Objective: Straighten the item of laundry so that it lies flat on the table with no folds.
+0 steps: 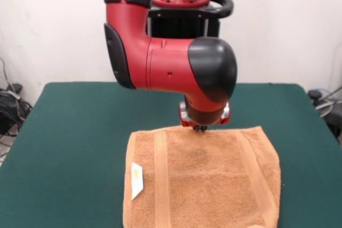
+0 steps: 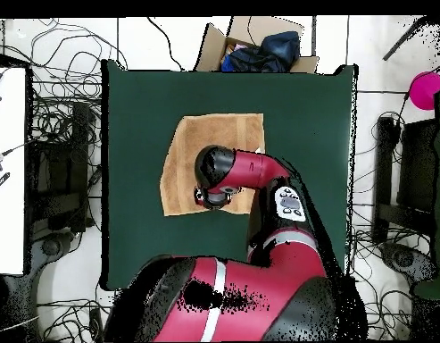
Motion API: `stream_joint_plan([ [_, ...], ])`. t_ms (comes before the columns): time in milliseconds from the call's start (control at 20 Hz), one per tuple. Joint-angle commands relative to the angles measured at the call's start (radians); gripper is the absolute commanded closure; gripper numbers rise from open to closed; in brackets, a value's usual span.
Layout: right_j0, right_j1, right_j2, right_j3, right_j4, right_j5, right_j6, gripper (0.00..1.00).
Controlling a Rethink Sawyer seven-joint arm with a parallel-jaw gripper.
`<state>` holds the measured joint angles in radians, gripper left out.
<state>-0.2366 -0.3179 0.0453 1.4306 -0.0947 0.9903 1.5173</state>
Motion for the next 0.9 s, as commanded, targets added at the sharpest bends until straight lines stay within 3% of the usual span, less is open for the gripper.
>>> stream_joint_plan([
  [50, 0.035, -0.043, -0.031, -0.044, -0.061, 0.207, 0.073, 1.0],
  [300, 0.046, -0.081, -0.041, -0.095, -0.099, 0.371, 0.063, 1.0],
  [600, 0.041, -0.074, -0.019, -0.14, -0.139, 0.465, 0.066, 1.0],
  [750, 0.033, -0.065, -0.001, -0.17, -0.175, 0.415, 0.038, 1.0],
  [900, 0.016, -0.053, 0.025, -0.157, -0.194, 0.194, 0.047, 1.0],
])
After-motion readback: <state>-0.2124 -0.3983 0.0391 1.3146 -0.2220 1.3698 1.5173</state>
